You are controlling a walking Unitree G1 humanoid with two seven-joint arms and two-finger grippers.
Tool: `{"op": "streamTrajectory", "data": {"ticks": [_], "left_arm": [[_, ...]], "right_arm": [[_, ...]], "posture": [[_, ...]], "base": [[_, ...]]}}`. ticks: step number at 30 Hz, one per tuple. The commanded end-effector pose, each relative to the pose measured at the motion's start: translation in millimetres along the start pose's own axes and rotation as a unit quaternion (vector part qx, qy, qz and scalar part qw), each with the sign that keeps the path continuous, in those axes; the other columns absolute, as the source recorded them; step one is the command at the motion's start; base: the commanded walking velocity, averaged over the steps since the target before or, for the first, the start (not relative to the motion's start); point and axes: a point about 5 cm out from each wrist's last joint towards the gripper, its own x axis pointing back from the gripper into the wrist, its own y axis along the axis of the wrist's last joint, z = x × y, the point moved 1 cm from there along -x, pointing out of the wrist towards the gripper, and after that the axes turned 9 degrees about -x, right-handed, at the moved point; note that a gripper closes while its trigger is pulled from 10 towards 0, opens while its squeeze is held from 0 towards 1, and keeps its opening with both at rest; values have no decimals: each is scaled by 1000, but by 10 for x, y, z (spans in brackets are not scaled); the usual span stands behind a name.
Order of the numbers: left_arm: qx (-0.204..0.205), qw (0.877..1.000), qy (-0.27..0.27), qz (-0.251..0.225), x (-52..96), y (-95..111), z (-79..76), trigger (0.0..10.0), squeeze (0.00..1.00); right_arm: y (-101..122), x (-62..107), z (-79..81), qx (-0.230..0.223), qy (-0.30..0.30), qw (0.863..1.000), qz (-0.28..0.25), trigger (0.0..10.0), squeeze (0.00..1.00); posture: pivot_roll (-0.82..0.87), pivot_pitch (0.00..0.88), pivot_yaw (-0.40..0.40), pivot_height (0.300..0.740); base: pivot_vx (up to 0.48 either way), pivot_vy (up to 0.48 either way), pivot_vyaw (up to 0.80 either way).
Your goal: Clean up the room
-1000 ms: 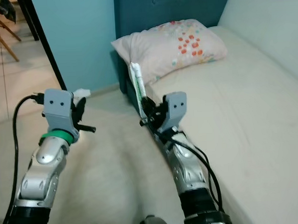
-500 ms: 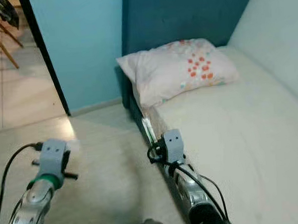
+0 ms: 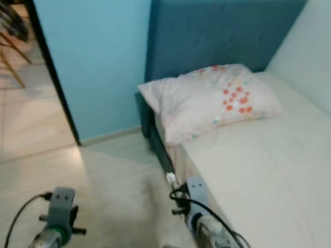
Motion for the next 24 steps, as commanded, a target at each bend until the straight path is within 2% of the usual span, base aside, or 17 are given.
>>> {"op": "streamTrajectory", "data": {"ticks": [1,3,7,11,16,24], "left_arm": [[-6,1000,-9,5,12,-51,-57,10000,0],[-29,1000,-7,9,14,-97,-45,10000,0],[-55,998,-20,9,32,-148,-50,10000,0],[-62,997,-36,7,31,-167,-56,10000,0],[-50,998,-46,15,13,-188,-34,10000,0],[-48,998,-49,19,2,-198,-17,10000,0]], "right_arm": [[27,22,-92,-12,-18,1000,-10,10000,0],[52,7,-69,-30,-7,999,-16,10000,0],[55,-4,-54,-34,-7,999,-15,10000,0],[45,-10,-47,-32,-14,999,-14,10000,0],[-1,-31,27,4,-11,1000,1,10000,0],[-15,-47,98,19,3,1000,4,10000,0]], "posture": [[27,0,-34,730],[38,0,-20,730],[48,0,2,730],[53,0,15,730],[56,0,21,730],[62,0,32,730]], "base": [[424,0,663],[0,0,0],[0,0,0],[0,0,111],[0,0,758],[0,0,763]]}}
